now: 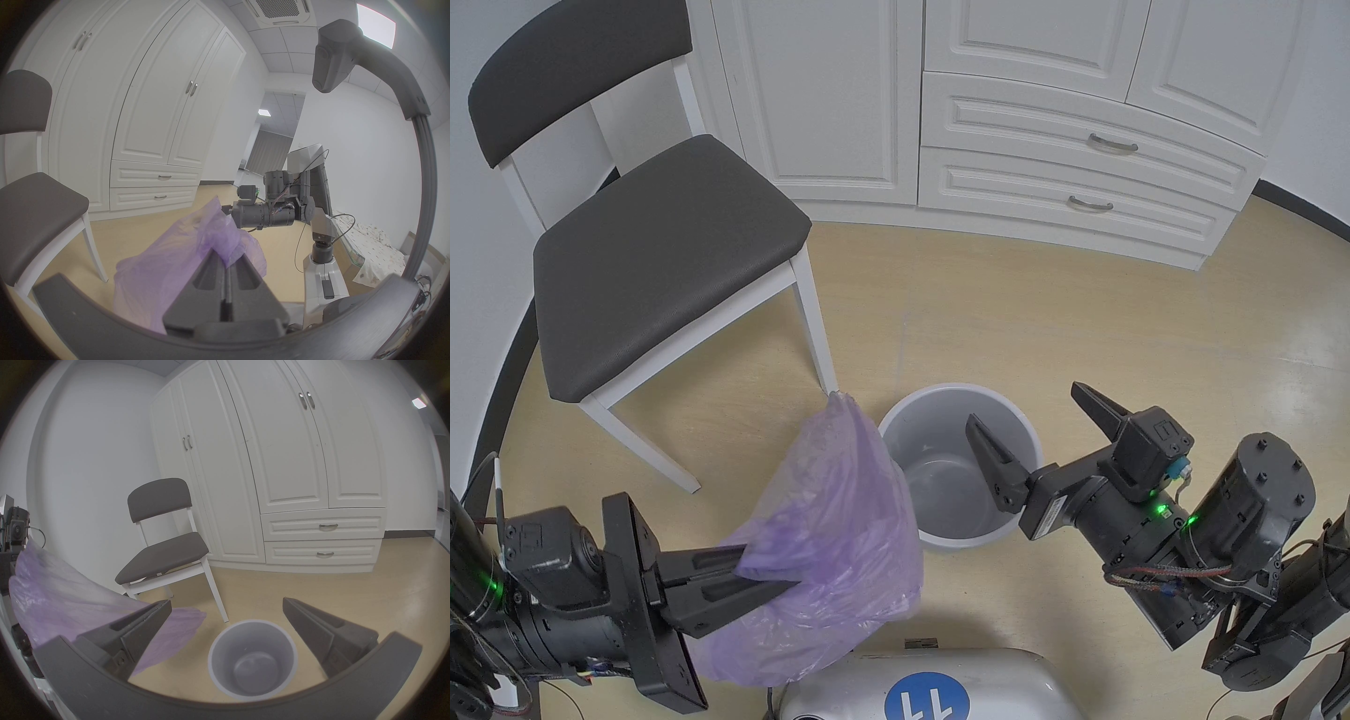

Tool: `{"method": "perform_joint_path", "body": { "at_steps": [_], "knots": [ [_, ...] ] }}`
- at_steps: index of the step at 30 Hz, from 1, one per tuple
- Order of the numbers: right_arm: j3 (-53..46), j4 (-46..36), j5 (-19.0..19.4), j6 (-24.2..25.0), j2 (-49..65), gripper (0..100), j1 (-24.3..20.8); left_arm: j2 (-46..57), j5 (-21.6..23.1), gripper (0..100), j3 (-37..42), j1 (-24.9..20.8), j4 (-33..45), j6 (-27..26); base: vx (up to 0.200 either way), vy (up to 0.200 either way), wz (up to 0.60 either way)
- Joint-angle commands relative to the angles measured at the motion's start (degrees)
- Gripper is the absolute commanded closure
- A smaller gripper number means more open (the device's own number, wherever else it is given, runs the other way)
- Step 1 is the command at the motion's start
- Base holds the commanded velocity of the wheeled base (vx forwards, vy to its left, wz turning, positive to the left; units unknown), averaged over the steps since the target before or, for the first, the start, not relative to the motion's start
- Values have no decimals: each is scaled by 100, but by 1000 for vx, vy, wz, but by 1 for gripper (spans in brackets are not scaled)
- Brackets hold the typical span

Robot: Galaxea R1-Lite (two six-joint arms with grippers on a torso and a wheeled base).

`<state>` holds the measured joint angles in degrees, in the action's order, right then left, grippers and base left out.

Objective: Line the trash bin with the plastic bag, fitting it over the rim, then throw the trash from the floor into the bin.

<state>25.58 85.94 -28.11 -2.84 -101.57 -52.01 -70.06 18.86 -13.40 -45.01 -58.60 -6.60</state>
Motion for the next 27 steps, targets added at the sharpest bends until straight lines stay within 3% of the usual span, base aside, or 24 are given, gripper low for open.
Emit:
{"method": "perform_joint_path", "body": {
  "at_steps": [1,6,9,16,20,27],
  "knots": [
    [62,1,7,82,-214,0,-3,71,30,100,13,-26,-2,-17,0,0,0],
    [290,1,122,310,-469,0,59,159,56,100,109,-228,-2,-26,0,0,0],
    [545,1,315,662,-680,0,94,168,48,100,197,-606,-2,-26,0,0,0],
    [510,-130,693,934,-715,0,217,142,21,100,197,-658,-2,-17,0,0,0],
    [229,-605,798,882,-398,0,428,142,13,100,100,-351,15,-8,0,0,0],
    [-149,-1510,1264,847,357,0,375,-60,206,100,-225,801,-2,9,0,0,0]
  ]
}}
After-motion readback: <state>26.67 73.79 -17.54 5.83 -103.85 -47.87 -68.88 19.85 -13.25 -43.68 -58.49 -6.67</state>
